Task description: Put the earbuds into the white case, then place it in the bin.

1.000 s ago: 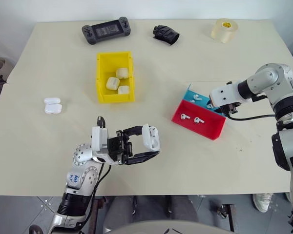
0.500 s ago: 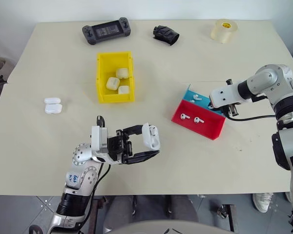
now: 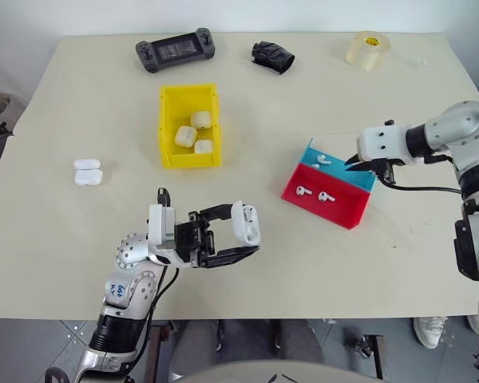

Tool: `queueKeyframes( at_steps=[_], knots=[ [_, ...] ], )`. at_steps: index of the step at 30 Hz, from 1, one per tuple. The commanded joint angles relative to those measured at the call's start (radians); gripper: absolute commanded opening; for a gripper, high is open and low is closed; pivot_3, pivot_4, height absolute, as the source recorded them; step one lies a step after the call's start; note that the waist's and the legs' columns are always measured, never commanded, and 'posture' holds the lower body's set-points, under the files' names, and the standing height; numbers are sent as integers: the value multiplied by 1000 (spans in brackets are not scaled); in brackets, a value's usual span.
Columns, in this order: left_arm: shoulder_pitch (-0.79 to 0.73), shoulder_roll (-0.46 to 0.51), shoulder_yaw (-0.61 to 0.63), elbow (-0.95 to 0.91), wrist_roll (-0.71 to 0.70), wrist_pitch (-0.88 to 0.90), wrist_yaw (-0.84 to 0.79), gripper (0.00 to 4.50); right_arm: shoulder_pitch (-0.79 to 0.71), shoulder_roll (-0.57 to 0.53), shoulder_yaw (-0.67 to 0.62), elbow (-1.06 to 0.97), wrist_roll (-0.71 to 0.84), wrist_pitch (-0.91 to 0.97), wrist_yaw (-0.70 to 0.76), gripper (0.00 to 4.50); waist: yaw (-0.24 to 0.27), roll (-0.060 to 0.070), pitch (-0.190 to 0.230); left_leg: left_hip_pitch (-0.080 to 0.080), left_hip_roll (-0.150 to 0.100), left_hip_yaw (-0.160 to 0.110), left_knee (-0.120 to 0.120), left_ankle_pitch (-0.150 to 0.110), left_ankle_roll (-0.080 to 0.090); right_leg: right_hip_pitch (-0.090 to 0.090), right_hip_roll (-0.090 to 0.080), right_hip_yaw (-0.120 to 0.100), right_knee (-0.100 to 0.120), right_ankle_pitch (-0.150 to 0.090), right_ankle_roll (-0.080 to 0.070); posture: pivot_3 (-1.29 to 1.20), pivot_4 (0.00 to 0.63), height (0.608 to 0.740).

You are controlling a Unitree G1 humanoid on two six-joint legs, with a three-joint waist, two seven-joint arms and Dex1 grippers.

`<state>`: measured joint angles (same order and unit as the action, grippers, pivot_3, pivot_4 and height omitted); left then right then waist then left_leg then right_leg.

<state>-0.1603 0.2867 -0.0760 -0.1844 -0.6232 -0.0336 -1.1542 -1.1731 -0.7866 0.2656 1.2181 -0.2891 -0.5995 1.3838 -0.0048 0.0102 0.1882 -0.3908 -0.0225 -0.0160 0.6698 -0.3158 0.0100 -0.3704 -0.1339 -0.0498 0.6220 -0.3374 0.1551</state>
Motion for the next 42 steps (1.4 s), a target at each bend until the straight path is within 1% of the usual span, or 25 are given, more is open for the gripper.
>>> queueKeyframes(
  at_steps=[1,7,8,10,13,17,24,42],
  knots=[
    [-20,0,6,-26,-21,0,-6,2797,8,-26,-60,-54,69,69,23,438,-1,0,0,0,0,0,0,0,0,0,0,0,0,0,0,0,150,740],
    [-26,4,5,-26,-25,16,-15,2797,-19,39,-126,-120,145,462,-5,438,-4,1,1,0,1,1,0,0,0,-1,1,0,1,0,0,0,150,740],
    [-31,4,6,-23,-25,17,-15,2797,-12,43,-118,-145,144,503,16,623,-5,1,1,0,1,0,0,0,0,-1,1,0,1,0,0,0,150,740],
    [-46,2,8,-16,-24,21,-15,2797,-19,73,-111,-162,130,589,-41,1005,-3,1,1,0,1,0,0,0,0,-1,1,0,2,0,0,0,150,740],
    [-50,2,10,-16,-23,25,-17,2797,-37,108,-100,-163,117,710,-81,1905,0,1,1,0,1,0,1,0,0,-1,0,0,2,0,0,0,150,740],
    [-50,2,11,-19,-23,27,-18,2797,-46,135,-90,-156,101,730,-143,1905,3,1,1,-1,0,-1,2,0,0,-1,0,0,3,0,0,0,150,740],
    [-43,0,12,-30,-20,27,-8,2797,-59,165,-68,-134,77,735,-191,1905,-3,1,1,-1,0,0,2,0,0,-3,0,0,4,0,0,0,150,740],
    [-31,-5,8,-38,-17,19,4,2797,-77,222,-53,-58,52,721,-273,1905,-24,1,1,-1,0,0,-1,0,0,-4,0,0,4,0,0,0,150,740]
  ],
)
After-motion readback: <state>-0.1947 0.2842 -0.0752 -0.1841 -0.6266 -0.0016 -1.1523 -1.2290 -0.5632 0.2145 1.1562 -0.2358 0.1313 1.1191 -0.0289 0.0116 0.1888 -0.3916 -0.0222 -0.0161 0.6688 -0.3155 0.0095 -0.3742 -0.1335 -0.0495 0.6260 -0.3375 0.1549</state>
